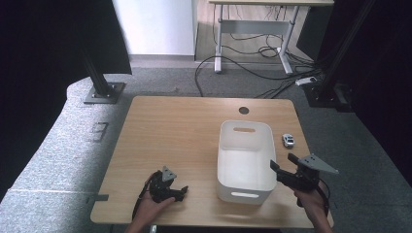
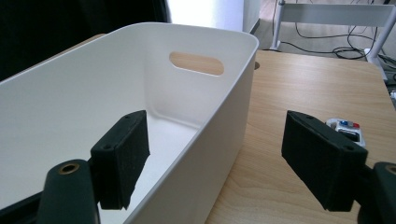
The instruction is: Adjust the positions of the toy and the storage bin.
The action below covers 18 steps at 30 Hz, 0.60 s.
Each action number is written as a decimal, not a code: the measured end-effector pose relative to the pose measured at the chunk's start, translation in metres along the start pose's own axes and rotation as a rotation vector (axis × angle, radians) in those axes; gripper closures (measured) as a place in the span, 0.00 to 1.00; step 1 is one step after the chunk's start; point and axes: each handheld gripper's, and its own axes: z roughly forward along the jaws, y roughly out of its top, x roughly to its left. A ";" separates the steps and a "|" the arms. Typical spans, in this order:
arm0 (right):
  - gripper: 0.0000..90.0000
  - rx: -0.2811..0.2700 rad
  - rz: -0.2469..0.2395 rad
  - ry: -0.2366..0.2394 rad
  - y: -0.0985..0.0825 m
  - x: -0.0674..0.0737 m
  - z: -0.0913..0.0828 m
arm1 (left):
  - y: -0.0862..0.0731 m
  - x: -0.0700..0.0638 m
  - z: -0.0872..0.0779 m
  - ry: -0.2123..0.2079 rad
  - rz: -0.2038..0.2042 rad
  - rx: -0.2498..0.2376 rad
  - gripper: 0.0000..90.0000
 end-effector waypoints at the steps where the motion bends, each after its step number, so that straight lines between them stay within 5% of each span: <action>1: 0.26 0.002 -0.006 -0.001 0.000 0.001 0.001 | 0.000 0.000 0.000 0.000 0.000 0.000 0.14; 18: 0.38 0.059 -0.017 0.010 -0.008 0.005 0.013 | 0.000 0.000 0.000 0.000 0.000 0.000 0.14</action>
